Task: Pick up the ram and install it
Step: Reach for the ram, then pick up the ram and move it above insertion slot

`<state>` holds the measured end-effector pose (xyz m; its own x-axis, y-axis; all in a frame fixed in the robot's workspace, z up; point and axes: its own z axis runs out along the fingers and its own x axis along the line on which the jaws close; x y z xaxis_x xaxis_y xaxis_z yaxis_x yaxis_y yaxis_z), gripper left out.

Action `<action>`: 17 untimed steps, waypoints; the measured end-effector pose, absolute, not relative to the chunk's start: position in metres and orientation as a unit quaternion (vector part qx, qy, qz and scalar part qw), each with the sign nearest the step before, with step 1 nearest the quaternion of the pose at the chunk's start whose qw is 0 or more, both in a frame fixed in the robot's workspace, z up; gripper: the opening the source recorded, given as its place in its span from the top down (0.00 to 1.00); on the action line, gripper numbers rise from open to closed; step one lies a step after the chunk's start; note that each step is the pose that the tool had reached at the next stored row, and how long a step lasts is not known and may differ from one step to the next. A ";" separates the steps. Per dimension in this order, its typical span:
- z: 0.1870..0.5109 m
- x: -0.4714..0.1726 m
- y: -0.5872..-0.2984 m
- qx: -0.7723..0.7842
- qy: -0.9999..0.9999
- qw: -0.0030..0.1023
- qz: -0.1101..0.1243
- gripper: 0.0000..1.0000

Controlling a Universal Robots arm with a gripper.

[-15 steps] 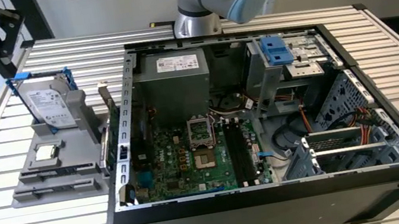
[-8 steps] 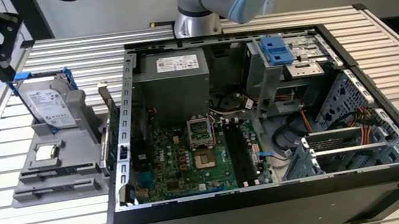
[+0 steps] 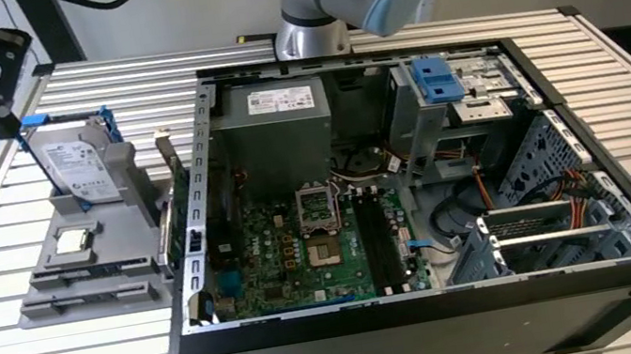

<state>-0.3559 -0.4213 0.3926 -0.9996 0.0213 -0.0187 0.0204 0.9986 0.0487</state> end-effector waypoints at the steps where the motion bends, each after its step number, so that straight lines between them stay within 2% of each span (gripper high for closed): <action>1: 0.393 -0.356 -0.423 0.010 1.000 0.010 0.024 1.00; 17: 0.393 -0.357 -0.454 0.008 1.000 0.010 0.024 1.00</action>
